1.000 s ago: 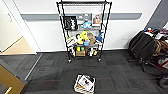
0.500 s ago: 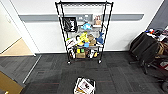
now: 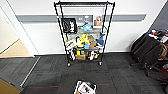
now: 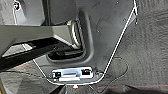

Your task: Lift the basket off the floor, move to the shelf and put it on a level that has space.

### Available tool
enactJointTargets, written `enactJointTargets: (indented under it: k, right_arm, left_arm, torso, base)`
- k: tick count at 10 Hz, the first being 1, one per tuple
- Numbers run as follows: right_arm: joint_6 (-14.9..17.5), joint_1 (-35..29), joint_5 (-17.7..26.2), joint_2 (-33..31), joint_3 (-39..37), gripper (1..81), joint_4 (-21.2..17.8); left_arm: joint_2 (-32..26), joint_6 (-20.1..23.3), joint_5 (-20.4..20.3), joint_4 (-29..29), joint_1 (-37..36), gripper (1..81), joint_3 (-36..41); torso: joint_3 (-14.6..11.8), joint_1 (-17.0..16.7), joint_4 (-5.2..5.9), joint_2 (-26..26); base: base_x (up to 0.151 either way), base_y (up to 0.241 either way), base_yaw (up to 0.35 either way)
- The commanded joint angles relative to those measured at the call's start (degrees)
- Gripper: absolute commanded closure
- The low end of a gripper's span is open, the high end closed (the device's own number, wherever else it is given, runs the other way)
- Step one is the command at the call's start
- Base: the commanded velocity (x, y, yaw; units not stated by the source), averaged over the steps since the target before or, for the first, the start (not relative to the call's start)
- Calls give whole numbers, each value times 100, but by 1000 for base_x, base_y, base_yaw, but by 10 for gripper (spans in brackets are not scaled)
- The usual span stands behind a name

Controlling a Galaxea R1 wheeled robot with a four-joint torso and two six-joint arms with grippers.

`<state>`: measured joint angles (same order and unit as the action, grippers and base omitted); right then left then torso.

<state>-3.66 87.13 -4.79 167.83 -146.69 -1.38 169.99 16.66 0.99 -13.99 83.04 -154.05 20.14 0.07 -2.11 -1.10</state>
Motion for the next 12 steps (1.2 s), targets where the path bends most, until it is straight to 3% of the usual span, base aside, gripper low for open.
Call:
enactJointTargets:
  k: [1,12]
  right_arm:
    - [15,-32,400,-45,-8,10,6]
    - [23,-41,400,-10,-8,10,6]
  left_arm:
    - [-43,21,437,-60,-3,10,-2]
    - [-26,30,437,-60,-3,10,-2]
  torso:
    - [0,0,0,0]
    - [0,0,0,0]
  base:
    - [133,0,0]
    - [127,0,0]
